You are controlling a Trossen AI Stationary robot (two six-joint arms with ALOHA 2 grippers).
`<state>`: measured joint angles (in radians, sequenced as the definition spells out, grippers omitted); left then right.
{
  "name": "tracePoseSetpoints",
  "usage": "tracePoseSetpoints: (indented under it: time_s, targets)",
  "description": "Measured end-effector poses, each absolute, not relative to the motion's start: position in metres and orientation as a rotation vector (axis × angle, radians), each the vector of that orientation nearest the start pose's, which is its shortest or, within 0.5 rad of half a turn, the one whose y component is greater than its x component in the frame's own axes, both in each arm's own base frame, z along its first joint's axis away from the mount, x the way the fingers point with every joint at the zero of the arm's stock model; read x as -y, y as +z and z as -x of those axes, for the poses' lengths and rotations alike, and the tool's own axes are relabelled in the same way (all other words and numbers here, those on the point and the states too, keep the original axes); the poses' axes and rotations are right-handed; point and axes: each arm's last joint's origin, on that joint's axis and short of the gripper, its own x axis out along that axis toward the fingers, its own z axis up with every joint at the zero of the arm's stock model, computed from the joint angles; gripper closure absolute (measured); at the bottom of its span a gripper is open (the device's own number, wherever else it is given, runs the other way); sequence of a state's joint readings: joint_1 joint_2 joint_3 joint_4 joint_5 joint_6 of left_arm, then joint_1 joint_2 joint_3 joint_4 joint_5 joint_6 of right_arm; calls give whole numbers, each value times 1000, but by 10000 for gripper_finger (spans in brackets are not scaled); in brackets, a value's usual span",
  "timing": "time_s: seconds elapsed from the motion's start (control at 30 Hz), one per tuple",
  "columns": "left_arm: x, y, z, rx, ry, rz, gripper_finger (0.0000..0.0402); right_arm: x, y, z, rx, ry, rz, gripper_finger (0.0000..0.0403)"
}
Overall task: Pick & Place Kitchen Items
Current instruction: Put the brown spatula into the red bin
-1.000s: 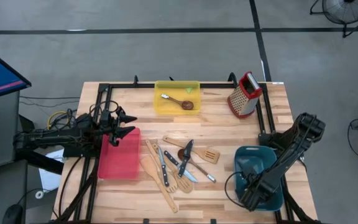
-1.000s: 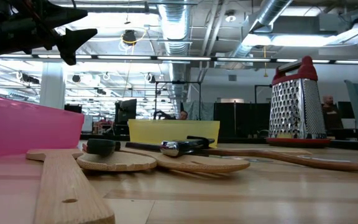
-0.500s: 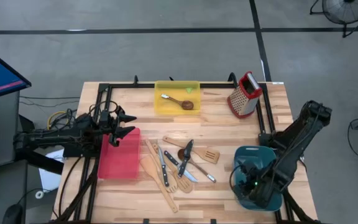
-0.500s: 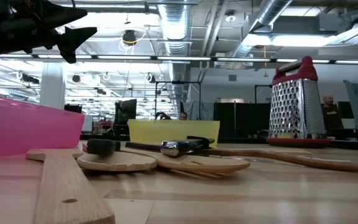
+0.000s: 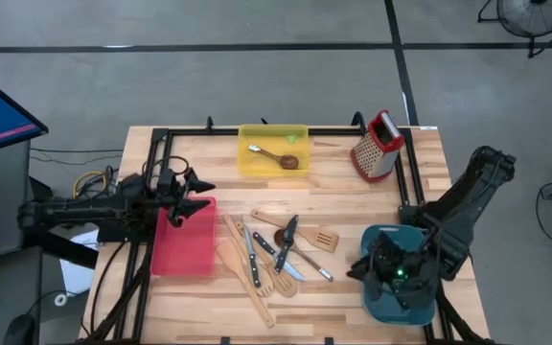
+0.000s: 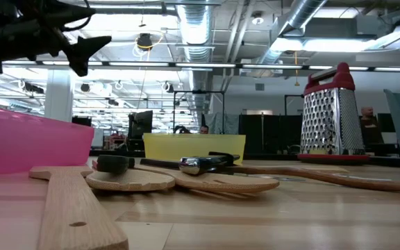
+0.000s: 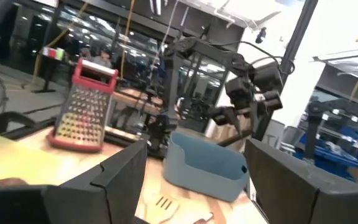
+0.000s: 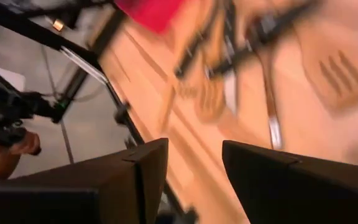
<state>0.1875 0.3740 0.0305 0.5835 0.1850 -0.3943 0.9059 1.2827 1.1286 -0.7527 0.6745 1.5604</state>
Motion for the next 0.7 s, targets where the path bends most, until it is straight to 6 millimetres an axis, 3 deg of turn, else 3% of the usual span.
tracePoseSetpoints:
  time_s: [0.37, 0.7]
  targets:
    - [-9, 220, -146, 130, -133, 294, 143, -168, 324, -207, -404, -250, -510, 243]
    - [12, 236, -186, -11, -252, 190, 142, -153, 327, -220, -382, -283, -424, 244]
